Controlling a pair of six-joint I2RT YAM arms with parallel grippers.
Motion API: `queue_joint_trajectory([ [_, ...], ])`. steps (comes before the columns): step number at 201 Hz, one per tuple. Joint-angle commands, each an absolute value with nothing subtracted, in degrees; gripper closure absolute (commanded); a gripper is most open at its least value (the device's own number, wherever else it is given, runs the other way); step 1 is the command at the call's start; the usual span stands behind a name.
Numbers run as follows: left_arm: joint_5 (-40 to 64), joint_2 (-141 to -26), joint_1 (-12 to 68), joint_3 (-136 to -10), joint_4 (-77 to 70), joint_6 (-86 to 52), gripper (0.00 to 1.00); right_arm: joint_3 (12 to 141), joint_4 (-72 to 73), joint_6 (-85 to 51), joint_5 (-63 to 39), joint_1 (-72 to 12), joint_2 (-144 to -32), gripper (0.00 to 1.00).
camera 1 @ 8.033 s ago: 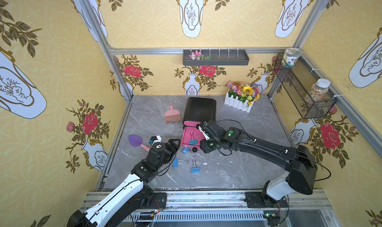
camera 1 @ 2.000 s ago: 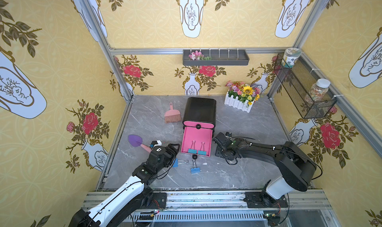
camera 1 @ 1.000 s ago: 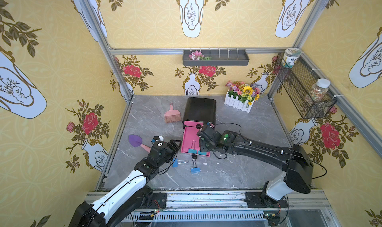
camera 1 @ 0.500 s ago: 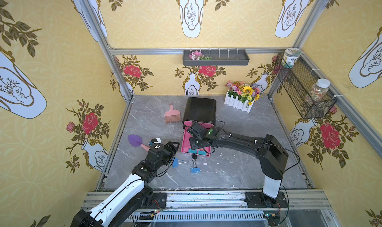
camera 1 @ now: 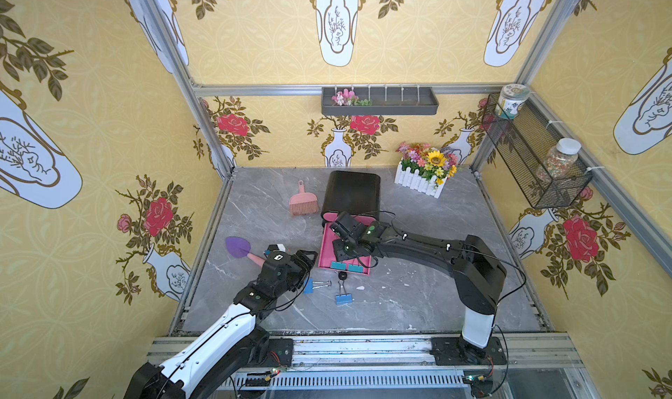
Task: Put the binder clips in the drawer according to color
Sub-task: Place the binder clip in the drawer, then close the drawer in the storage box.
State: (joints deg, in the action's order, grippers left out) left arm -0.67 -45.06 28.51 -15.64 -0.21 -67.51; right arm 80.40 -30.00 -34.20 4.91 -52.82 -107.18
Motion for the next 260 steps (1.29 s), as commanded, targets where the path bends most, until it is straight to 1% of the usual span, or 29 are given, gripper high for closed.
queue_joint_trajectory([
  [1,-0.3,-45.4,28.5,-15.8,-1.1,-67.4,0.26,79.9,-29.5,-33.7,6.0,-52.7,-106.0,0.39],
  [21,-0.1,-45.7,28.5,-16.1,-1.2,-67.2,0.26,79.5,-29.5,-33.6,6.5,-53.0,-105.5,0.32],
  [46,0.0,-46.0,28.5,-16.3,-1.1,-67.1,0.26,79.2,-29.0,-33.3,7.2,-53.5,-104.6,0.28],
  [80,0.2,-46.2,28.4,-17.1,0.4,-66.2,0.27,78.1,-28.7,-33.2,8.9,-54.4,-102.2,0.27],
  [102,0.7,-46.6,28.5,-17.5,1.6,-65.5,0.29,75.6,-27.9,-33.3,9.9,-54.6,-98.6,0.31],
  [111,0.9,-46.7,28.5,-17.7,2.2,-65.3,0.32,74.3,-27.7,-33.4,10.5,-54.6,-96.9,0.35],
  [123,1.2,-46.7,28.5,-17.8,3.0,-64.9,0.38,72.1,-27.6,-33.4,11.3,-54.6,-94.5,0.39],
  [150,2.4,-46.3,28.5,-18.4,5.7,-63.7,0.58,66.1,-27.7,-34.6,14.2,-54.3,-87.9,0.47],
  [176,3.7,-46.7,28.5,-18.3,7.6,-63.0,0.75,60.8,-27.9,-36.1,16.7,-53.5,-81.7,0.48],
  [191,5.1,-47.8,28.5,-17.6,7.3,-63.0,0.83,58.0,-27.7,-37.4,17.8,-52.6,-78.8,0.48],
  [214,7.4,-49.9,28.6,-16.3,5.1,-63.6,0.90,53.6,-25.9,-39.4,16.3,-49.5,-75.5,0.49],
  [245,9.6,-50.6,28.9,-14.3,1.4,-64.5,0.88,50.1,-24.7,-40.7,14.6,-46.1,-73.5,0.49],
  [260,10.2,-50.2,29.0,-13.4,0.8,-64.6,0.84,49.3,-24.7,-40.9,14.6,-45.5,-72.9,0.49],
])
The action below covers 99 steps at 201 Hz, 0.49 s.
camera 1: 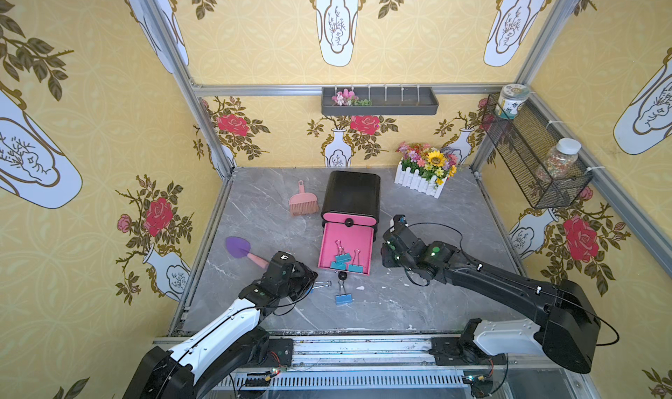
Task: Put the binder clips in the drawer according to color
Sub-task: Close the drawer in the storage box.
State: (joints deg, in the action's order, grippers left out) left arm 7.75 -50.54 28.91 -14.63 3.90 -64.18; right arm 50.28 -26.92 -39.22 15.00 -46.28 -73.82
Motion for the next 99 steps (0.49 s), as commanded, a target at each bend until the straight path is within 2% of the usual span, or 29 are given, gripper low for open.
queue_joint_trajectory([
  [1,10.3,-50.1,29.0,-13.4,0.8,-64.6,0.84,49.3,-24.7,-40.9,14.6,-45.4,-72.8,0.49],
  [49,13.7,-50.1,31.5,-11.5,-3.4,-62.9,0.59,47.3,-24.7,-41.0,14.9,-43.4,-70.2,0.49],
  [99,11.5,-58.6,37.8,-16.7,-4.1,-52.4,0.51,46.7,-25.5,-40.9,15.1,-41.7,-68.4,0.49],
])
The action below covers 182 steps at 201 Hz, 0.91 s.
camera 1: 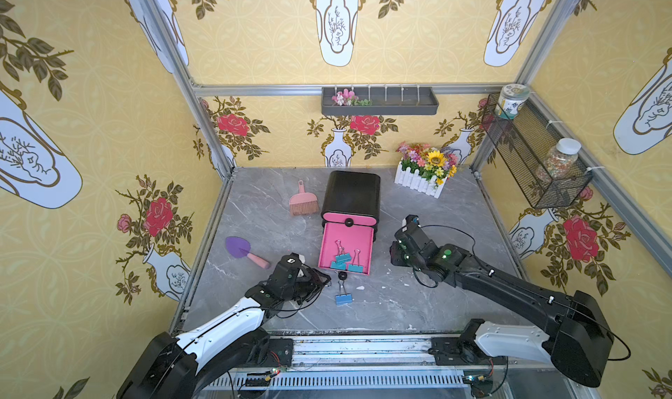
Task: Put the binder clips in the drawer according to color
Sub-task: Close the drawer in the storage box.
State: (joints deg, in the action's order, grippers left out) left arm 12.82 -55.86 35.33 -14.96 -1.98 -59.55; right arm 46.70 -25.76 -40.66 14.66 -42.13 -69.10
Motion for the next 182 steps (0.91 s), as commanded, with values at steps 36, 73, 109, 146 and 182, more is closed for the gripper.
queue_joint_trajectory([
  [36,8.6,-63.8,43.2,-18.3,-10.1,-44.5,0.49,46.7,-26.4,-40.5,15.5,-40.8,-67.2,0.48],
  [73,7.9,-68.8,44.4,-17.1,-17.5,-41.9,0.49,46.9,-27.0,-39.9,15.1,-40.1,-66.5,0.48],
  [109,5.0,-69.1,44.6,-17.0,-19.0,-40.0,0.48,46.7,-27.3,-39.8,15.0,-39.5,-65.7,0.48],
  [146,3.0,-70.7,44.6,-16.8,-21.4,-39.7,0.48,47.0,-27.0,-39.8,14.6,-39.3,-66.3,0.48],
  [182,3.5,-73.9,44.6,-17.4,-22.9,-39.6,0.49,47.4,-27.2,-39.7,14.8,-39.2,-66.0,0.48],
])
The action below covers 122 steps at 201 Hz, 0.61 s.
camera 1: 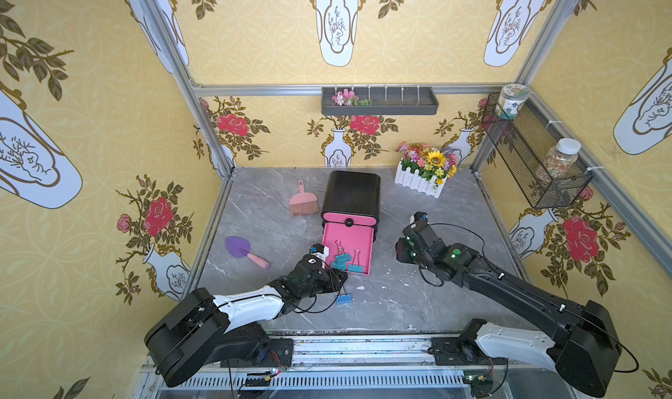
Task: Put the binder clips in the drawer according to color
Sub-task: Close the drawer in the storage box.
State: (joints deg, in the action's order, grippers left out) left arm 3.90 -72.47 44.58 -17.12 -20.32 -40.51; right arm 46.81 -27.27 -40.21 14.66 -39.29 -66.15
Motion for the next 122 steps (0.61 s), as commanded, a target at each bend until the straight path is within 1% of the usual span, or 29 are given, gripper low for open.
queue_joint_trajectory([
  [1,3.5,-74.0,44.6,-17.4,-22.9,-39.6,0.49,47.4,-27.3,-39.7,14.8,-39.2,-66.0,0.48],
  [65,2.8,-76.5,44.6,-19.1,-23.4,-38.7,0.52,47.0,-27.5,-40.0,14.5,-39.0,-65.4,0.48],
  [122,3.1,-77.4,44.6,-19.7,-23.6,-38.5,0.64,47.2,-27.8,-39.7,14.5,-38.7,-65.3,0.48],
])
